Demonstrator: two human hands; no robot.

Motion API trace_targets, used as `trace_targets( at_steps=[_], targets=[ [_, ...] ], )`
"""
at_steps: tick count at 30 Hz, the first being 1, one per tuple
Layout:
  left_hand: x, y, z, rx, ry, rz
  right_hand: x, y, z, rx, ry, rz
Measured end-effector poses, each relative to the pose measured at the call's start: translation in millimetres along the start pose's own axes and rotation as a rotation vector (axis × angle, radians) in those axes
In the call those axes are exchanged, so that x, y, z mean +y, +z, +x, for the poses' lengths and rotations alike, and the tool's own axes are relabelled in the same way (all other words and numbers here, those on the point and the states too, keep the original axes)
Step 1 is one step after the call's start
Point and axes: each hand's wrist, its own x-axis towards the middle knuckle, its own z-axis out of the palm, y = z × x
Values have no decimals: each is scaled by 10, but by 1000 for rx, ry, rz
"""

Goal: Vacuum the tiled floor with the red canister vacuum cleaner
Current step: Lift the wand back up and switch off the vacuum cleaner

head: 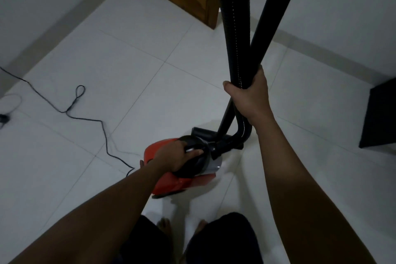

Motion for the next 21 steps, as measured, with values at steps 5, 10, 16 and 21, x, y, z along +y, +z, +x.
trace_targets(
  at_steps=[5,10,16,21],
  targets=[
    [649,-1114,-679,12,-52,28,-1382,-195,46,-66,-17,22],
    [788,-2091,-1042,110,-138,-69,-2492,-20,230,-119,-81,59],
    [453,-3211,-1024,179,-179,-187,-3491,743,750,-202,-200,51],
    [-36,-4255,-729,232,-177,-201,-4199,1567,1390,-258,-230,34]
  ],
)
